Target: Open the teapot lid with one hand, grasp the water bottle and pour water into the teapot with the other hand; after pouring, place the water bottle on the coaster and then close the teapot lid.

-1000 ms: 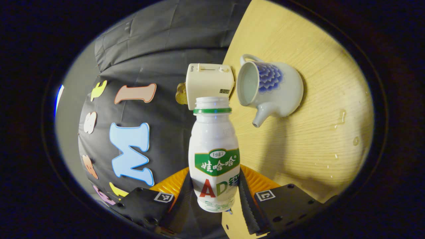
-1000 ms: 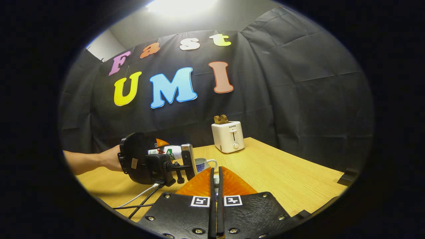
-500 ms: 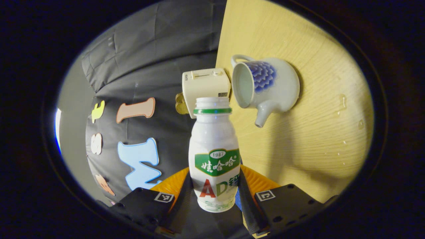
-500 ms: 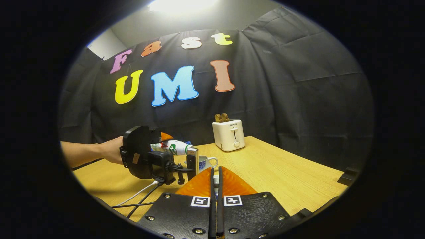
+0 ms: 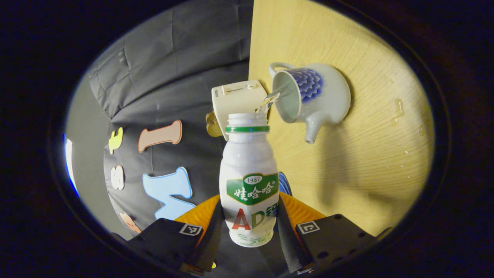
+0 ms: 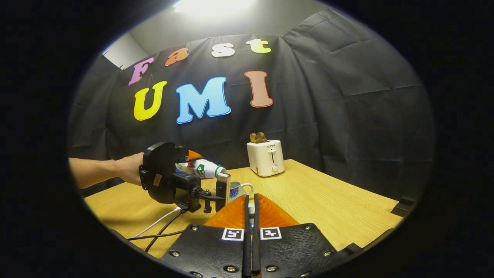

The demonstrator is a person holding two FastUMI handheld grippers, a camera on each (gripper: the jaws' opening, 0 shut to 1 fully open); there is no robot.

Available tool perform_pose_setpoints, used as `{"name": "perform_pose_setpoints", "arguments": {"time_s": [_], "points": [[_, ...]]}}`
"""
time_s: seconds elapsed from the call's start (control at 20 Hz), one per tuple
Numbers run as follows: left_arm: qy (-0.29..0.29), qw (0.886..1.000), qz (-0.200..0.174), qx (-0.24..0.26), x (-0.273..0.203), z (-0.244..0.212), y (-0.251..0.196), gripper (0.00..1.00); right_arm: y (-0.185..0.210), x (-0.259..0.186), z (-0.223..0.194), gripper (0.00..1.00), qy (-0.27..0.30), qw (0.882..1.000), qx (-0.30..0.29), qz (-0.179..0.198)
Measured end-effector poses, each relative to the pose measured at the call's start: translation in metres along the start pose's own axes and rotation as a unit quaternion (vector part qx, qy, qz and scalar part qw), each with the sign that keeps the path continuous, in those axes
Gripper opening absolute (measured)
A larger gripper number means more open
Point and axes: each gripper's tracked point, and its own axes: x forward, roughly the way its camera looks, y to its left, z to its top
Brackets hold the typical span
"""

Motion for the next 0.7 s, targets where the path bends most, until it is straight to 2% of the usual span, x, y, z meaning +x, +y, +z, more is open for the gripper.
{"name": "perform_pose_setpoints", "arguments": {"time_s": [0.05,0.3,0.6,0.7], "points": [[0.001,1.000,0.000,0.001,0.000,0.000,0.000,0.80,0.000,0.000,0.000,0.01,0.000,1.000,-0.001,0.000],[-0.001,1.000,0.013,0.018,0.001,0.000,0.006,0.80,-0.001,-0.001,0.000,0.01,-0.001,1.000,-0.002,0.000],[-0.001,0.999,0.013,0.033,0.003,-0.001,0.009,0.80,-0.002,-0.001,0.001,0.01,-0.001,1.000,-0.005,-0.001],[-0.002,0.999,0.013,0.039,0.003,0.000,0.011,0.75,-0.003,-0.002,-0.001,0.01,0.001,1.000,-0.004,-0.002]]}}
